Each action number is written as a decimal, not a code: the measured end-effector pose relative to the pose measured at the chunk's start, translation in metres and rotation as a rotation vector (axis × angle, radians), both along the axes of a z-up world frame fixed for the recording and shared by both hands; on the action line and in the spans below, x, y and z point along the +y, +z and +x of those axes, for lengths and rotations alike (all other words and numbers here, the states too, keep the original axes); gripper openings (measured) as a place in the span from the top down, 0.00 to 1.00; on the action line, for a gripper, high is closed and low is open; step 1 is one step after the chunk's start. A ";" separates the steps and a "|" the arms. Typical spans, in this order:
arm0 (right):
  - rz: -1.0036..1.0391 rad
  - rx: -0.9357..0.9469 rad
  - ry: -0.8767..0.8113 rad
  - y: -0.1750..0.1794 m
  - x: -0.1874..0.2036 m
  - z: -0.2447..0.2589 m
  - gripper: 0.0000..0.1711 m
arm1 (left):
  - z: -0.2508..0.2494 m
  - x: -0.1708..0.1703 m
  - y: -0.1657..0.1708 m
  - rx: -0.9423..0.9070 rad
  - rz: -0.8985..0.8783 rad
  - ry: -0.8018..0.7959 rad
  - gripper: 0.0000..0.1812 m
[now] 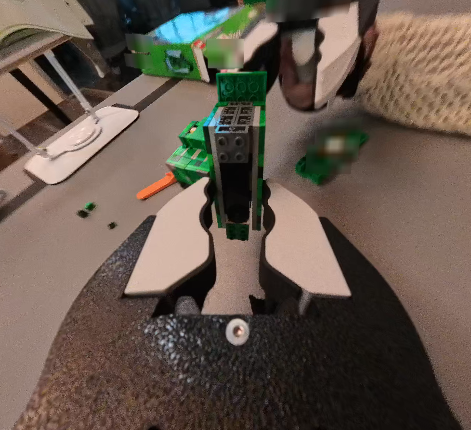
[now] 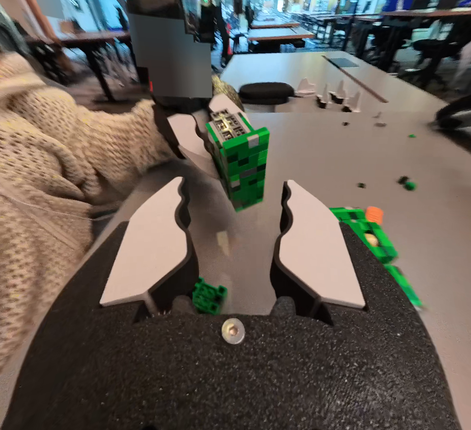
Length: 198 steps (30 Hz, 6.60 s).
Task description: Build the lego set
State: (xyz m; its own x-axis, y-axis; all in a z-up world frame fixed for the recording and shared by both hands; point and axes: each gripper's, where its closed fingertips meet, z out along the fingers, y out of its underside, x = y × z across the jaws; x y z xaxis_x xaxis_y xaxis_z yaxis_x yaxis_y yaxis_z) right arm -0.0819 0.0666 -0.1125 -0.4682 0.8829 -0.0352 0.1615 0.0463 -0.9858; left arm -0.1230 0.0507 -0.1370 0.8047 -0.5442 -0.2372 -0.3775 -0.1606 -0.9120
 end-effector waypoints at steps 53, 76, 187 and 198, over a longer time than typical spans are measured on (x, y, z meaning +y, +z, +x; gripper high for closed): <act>0.014 0.238 0.091 0.043 -0.039 0.004 0.78 | 0.028 -0.022 0.052 -0.457 0.205 -0.189 0.77; 0.547 -0.276 -0.090 -0.045 -0.016 -0.005 0.78 | 0.027 -0.001 0.018 0.400 0.047 -0.107 0.67; 0.137 -0.742 -0.431 -0.107 0.029 0.138 0.71 | 0.037 0.008 0.049 -0.953 0.061 -0.371 0.79; 0.057 -0.659 -0.471 -0.095 0.044 0.154 0.83 | 0.019 0.010 0.059 -1.007 0.088 -0.319 0.80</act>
